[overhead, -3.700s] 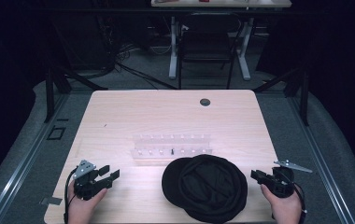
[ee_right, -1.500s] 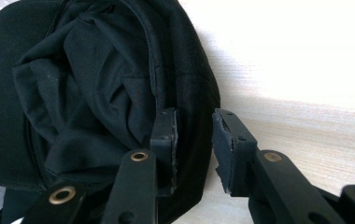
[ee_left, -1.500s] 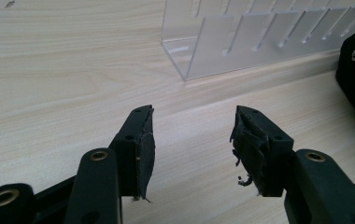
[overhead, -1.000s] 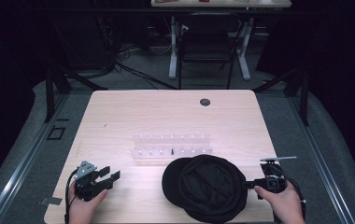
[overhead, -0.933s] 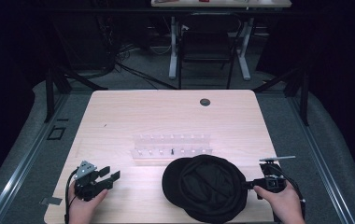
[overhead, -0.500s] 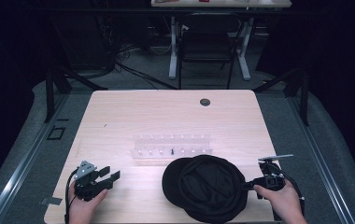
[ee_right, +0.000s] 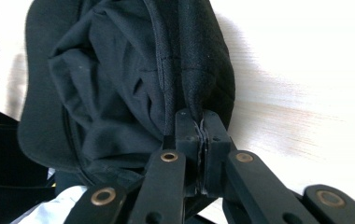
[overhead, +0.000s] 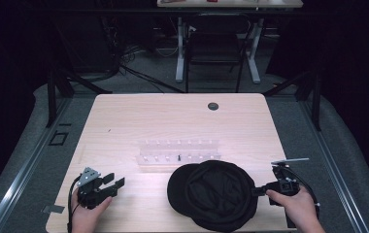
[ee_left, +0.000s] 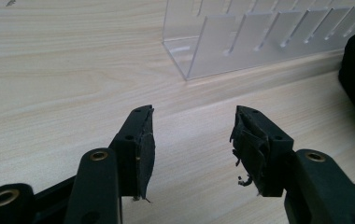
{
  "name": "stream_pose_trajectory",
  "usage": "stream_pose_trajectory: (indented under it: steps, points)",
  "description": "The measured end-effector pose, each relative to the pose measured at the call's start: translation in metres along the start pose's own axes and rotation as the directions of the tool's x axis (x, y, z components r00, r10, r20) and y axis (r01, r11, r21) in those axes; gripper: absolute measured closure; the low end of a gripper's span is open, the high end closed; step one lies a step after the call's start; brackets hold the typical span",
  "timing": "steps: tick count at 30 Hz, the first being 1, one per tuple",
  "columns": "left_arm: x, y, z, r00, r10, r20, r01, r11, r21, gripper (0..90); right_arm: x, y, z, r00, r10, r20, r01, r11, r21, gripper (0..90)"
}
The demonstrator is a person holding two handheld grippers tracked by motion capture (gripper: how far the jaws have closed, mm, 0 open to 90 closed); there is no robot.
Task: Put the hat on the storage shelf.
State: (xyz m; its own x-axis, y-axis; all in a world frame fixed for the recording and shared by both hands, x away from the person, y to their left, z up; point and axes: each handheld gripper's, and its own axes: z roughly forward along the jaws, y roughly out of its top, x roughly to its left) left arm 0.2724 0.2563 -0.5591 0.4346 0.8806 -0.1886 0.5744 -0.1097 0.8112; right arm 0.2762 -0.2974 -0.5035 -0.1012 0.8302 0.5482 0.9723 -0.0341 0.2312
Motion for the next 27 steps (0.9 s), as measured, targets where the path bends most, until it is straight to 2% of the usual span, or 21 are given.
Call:
stream_pose_trajectory:
  steps: [2, 3, 9, 13, 14, 15, 16, 18, 27]
  points:
    - [0.0, 0.0, 0.0, 1.0, -0.002, 0.0, 0.002, 1.0, 0.0, 48.6, 0.001, 0.0, -0.001, 1.0, 0.007, -0.003, -0.007, 1.0, -0.006, 87.9]
    - [0.0, 0.0, 0.0, 1.0, -0.003, -0.001, 0.003, 1.0, 0.0, 48.6, 0.001, 0.0, -0.003, 0.9998, -0.002, -0.019, 0.002, 1.0, 0.001, 88.0]
    - [0.0, 0.0, 0.001, 1.0, -0.004, -0.001, 0.004, 1.0, -0.001, 48.6, 0.005, 0.001, -0.01, 0.9972, 0.019, -0.072, -0.02, 1.0, -0.012, 88.2]
    - [0.0, 0.0, 0.0, 1.0, -0.004, -0.001, 0.004, 1.0, -0.001, 48.5, 0.007, 0.001, -0.012, 0.9972, -0.005, -0.074, 0.004, 1.0, -0.009, 88.3]
    - [0.0, 0.0, 0.001, 1.0, -0.004, -0.001, 0.004, 1.0, -0.001, 48.5, 0.008, 0.001, -0.013, 0.9966, -0.004, -0.083, 0.003, 1.0, -0.005, 88.3]
    - [0.0, 0.0, 0.0, 1.0, -0.004, -0.002, 0.004, 1.0, 0.0, 48.5, 0.011, 0.0, -0.013, 0.997, 0.016, -0.076, -0.018, 1.0, -0.021, 88.3]
    - [0.0, 0.0, 0.001, 1.0, -0.004, -0.002, 0.004, 1.0, -0.001, 48.5, 0.011, 0.001, -0.014, 0.9964, -0.003, -0.085, 0.002, 1.0, -0.016, 88.3]
    - [0.0, 0.0, 0.0, 1.0, -0.003, -0.002, 0.003, 1.0, 0.0, 48.5, 0.013, 0.001, -0.015, 0.9959, -0.013, -0.09, 0.011, 1.0, -0.016, 88.3]
    - [0.0, 0.0, 0.0, 1.0, -0.004, -0.003, 0.004, 1.0, -0.004, 48.5, 0.02, 0.003, -0.022, 0.9931, -0.018, -0.116, 0.015, 0.999, -0.028, 88.3]
